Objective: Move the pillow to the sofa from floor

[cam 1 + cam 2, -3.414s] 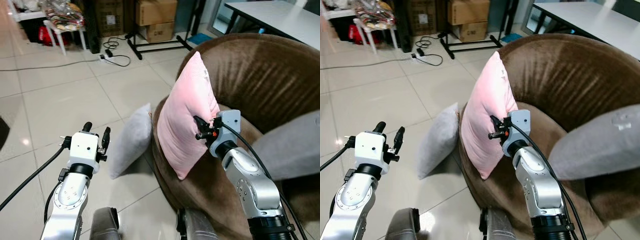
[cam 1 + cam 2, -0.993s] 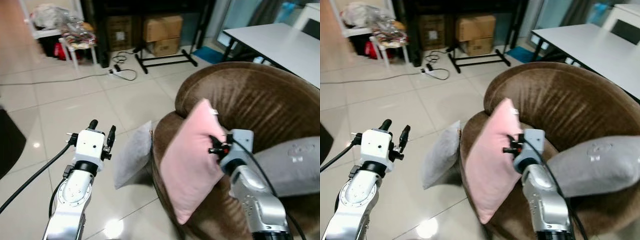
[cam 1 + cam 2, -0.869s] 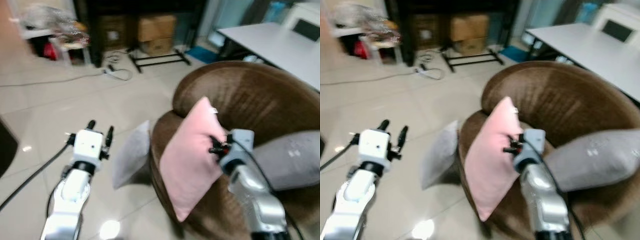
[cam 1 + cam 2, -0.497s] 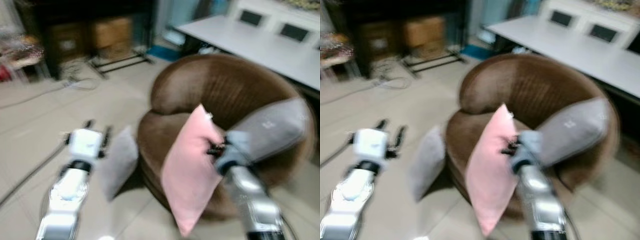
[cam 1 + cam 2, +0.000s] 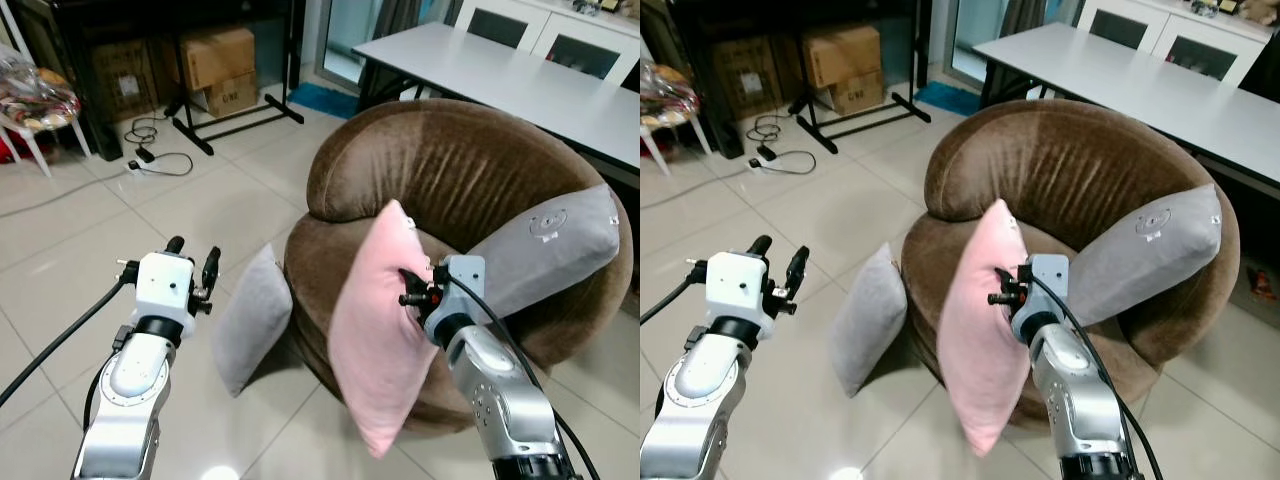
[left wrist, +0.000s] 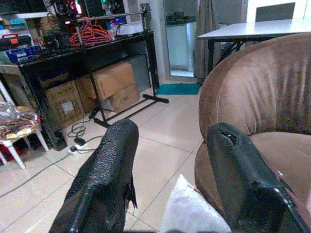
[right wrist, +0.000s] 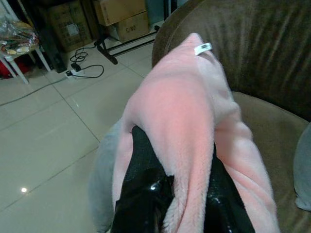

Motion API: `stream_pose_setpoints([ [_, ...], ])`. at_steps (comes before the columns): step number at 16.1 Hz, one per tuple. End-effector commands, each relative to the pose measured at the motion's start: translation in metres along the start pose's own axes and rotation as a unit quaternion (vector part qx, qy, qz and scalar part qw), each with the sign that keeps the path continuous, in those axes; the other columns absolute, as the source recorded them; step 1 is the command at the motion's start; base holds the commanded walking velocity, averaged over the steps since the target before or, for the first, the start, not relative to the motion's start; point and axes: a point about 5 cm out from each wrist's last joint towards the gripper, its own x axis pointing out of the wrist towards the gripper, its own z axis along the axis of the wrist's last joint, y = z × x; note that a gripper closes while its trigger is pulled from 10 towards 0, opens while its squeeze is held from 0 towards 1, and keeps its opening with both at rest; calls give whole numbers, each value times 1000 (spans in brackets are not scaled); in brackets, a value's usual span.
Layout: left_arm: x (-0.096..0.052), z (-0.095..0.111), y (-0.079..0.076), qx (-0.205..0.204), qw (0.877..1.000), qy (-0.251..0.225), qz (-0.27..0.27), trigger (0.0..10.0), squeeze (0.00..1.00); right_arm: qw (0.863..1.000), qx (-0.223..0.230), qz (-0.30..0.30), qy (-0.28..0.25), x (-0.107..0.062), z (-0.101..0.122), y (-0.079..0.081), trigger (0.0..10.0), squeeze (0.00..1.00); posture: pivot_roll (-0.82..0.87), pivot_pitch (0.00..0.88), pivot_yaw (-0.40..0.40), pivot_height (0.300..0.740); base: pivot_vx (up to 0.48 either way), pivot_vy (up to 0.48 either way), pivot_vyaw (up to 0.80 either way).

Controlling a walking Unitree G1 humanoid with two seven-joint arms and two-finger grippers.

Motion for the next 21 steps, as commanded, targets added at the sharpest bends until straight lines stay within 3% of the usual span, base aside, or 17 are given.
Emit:
stream_pose_setpoints([
  [1,1,6,-5,-1,1000,-11,-13,10000,0,999,-3,3,-39,2,17,-2,10000,0,76,0,-77,740,277,0,0],
  [9,1,6,-6,-5,1000,-12,-22,10000,0,999,-9,-5,-40,4,18,-3,10000,0,76,0,-71,740,300,0,0],
  [13,1,7,-5,-5,1000,-11,-28,10000,0,999,-4,-12,-40,4,17,-5,10000,0,77,0,-65,740,309,0,-744],
  [16,1,6,-7,-5,999,-9,-36,10000,0,999,1,-32,-41,3,17,-11,10000,0,74,0,-62,740,311,0,0],
  [21,1,6,-10,-5,999,-8,-43,10000,0,999,3,-27,-43,3,17,-10,10000,0,72,0,-63,740,312,0,-800],
])
